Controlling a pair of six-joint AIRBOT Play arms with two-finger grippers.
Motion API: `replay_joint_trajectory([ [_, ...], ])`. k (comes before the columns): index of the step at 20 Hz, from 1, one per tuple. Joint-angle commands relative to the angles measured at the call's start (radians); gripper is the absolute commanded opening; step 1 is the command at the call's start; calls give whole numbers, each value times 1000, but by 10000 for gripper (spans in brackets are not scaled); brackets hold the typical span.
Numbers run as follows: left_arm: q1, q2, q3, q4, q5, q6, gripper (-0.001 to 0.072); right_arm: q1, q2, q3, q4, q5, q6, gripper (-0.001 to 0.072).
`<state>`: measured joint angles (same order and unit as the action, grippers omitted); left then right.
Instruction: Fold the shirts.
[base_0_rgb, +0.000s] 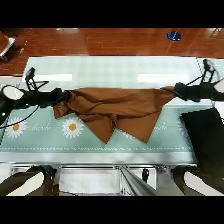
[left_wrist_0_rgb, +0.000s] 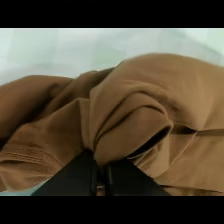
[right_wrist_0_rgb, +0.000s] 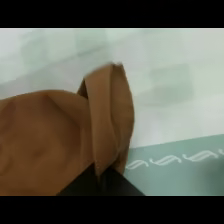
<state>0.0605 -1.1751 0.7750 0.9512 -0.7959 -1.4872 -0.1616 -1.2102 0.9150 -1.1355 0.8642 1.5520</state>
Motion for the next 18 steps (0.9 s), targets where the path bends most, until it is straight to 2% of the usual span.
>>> replay_joint_trajectory([
  [1,-5,-65,15,9,-60,38,257,-7,-129,40,58,-32,-3,352],
  [2,18,-65,43,42,-124,67,496,-27,-128,85,56,-2,-4,412],
  [5,167,-50,172,169,-378,64,507,-161,-109,273,55,177,-24,412],
  [8,343,40,181,126,-459,89,507,-335,-34,327,4,277,-51,411],
  [10,396,132,87,61,-454,104,507,-420,31,232,-92,296,-31,406],
  [13,348,250,-169,-100,-447,146,507,-460,119,-14,-63,250,-35,406],
  [14,307,272,-256,-160,-422,175,507,-454,144,-92,-19,219,-61,406],
  [18,131,256,-454,-290,-217,175,507,-405,166,-225,64,177,-103,406],
])
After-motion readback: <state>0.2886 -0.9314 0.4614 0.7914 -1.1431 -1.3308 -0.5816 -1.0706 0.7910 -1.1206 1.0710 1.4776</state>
